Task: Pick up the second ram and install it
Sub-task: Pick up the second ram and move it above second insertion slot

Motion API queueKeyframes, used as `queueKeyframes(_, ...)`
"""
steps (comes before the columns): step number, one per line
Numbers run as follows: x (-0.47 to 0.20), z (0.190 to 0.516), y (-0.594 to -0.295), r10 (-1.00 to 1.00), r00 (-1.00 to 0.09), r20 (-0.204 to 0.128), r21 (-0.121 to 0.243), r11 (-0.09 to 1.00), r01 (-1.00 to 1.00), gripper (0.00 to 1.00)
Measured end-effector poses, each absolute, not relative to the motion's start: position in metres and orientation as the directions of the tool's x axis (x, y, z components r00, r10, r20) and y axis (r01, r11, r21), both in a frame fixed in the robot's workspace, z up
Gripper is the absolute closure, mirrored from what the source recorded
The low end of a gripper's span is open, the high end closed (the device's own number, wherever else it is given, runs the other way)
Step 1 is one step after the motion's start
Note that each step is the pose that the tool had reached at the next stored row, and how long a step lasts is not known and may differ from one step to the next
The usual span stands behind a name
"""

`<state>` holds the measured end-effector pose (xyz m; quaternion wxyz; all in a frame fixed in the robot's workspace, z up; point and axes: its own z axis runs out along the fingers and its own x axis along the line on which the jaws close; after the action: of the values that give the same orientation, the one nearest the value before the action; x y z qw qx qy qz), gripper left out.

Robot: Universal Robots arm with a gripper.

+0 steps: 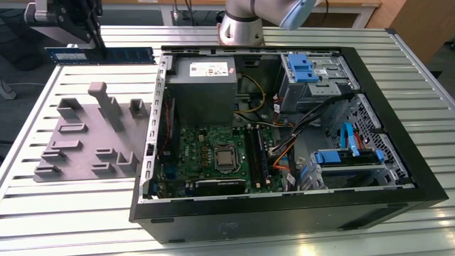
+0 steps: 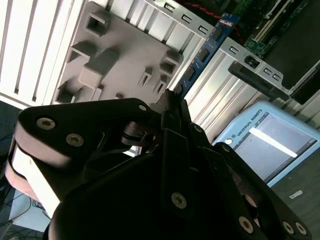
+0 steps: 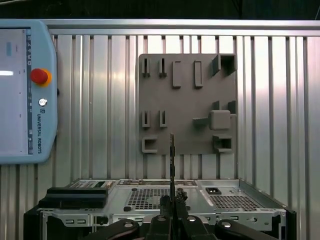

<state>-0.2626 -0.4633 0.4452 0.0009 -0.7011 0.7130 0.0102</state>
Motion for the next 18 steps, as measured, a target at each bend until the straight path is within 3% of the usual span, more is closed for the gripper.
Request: queueKeyframes(18,-0.192,0.441,-0.463,-1.0,-0.017,-0.016,0.013,0.017,-1.0,0.86)
